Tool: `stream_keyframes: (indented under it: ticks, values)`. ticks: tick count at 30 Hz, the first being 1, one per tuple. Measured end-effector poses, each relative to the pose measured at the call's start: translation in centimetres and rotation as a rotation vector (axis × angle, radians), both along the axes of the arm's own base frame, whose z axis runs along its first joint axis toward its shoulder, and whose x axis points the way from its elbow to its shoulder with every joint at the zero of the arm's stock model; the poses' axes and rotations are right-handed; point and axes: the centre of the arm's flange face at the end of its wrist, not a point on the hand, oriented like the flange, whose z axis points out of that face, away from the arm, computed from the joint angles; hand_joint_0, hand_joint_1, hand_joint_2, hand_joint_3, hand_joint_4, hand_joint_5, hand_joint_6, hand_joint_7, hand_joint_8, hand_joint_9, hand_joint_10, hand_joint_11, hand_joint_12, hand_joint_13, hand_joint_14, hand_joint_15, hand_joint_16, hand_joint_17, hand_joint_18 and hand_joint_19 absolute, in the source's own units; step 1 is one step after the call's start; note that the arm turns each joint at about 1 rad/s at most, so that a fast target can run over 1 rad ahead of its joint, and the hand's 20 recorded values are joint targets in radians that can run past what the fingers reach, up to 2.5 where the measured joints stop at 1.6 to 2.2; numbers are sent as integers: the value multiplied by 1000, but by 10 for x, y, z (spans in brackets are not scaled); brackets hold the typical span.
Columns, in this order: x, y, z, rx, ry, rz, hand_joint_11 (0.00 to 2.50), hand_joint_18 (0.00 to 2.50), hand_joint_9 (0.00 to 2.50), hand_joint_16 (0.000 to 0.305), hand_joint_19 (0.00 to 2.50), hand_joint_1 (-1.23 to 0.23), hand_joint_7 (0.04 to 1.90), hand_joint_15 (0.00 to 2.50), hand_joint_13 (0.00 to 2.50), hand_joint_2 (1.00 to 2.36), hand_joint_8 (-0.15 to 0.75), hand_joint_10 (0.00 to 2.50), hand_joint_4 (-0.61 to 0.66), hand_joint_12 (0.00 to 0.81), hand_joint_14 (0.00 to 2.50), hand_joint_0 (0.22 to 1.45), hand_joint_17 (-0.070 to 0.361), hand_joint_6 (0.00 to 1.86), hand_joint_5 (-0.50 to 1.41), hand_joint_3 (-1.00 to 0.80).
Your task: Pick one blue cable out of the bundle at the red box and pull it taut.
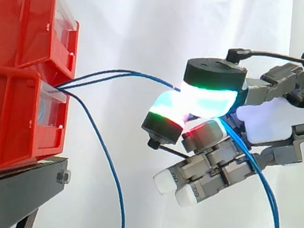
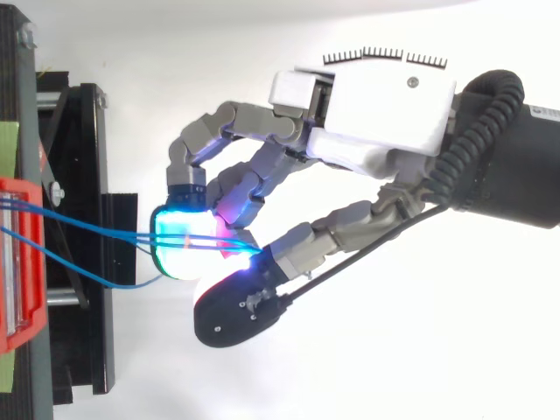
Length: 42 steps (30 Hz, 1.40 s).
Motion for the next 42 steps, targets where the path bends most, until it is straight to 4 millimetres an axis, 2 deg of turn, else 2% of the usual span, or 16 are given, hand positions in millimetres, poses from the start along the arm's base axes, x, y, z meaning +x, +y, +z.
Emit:
stream_keyframes:
  ticks: [1,3,7,12,13,14,17,24,28,29,32,35,38,42]
  values:
    - [0,0,0,0,0,0,1392,514,1056,53,301,-878,995,370,614,1000,289,13,69,344,16,555,119,896,-184,-500]
    - [0,0,0,0,0,0,1386,514,1072,55,308,-850,983,373,621,1000,292,14,75,352,17,528,123,894,-182,-500]
    - [0,-1,0,0,0,-1,1364,532,1123,59,327,-677,968,381,648,1000,324,11,88,373,14,475,132,880,-170,-500]
    - [0,-1,0,0,-1,-2,1369,494,1127,54,356,-600,1037,387,643,1000,292,14,68,351,15,550,121,868,-166,-500]
    - [0,-1,0,0,-1,-2,1385,487,1130,52,362,-614,1055,390,640,1000,279,14,64,345,15,593,118,868,-165,-493]
    - [0,-1,0,0,0,-2,1382,485,1132,52,361,-640,1056,393,640,1008,278,14,48,343,17,603,117,875,-163,-385]
    - [0,-1,0,0,0,-2,1396,523,1156,56,338,-687,1076,388,663,1013,309,11,55,362,15,600,125,895,-159,-213]
    - [0,-1,0,0,0,-2,1408,551,1151,56,324,-756,1062,388,680,1016,310,13,51,367,16,621,127,912,-159,-88]
    - [0,-1,0,0,0,-2,1435,528,1126,53,314,-835,1044,387,662,1020,288,14,21,347,17,640,119,910,-161,-121]
    - [0,-1,0,0,0,-2,1419,537,1126,52,289,-904,1079,378,661,1020,290,15,-13,343,15,673,117,906,-161,-152]
    - [0,-1,0,0,-1,-1,1389,548,1108,51,253,-974,1218,360,651,1016,281,16,-21,340,15,739,116,890,-159,-255]
    - [0,-1,0,0,-1,-2,1355,545,1084,51,237,-971,1235,350,638,1011,276,17,-32,335,14,772,115,882,-161,-361]
    - [0,-1,0,0,-1,-2,1365,553,1077,51,226,-956,1102,347,632,1000,262,17,-43,331,14,789,114,885,-168,-500]
    - [0,-1,0,0,-1,-2,1361,554,1078,51,235,-930,1011,352,633,1000,267,17,15,331,14,750,114,882,-167,-500]
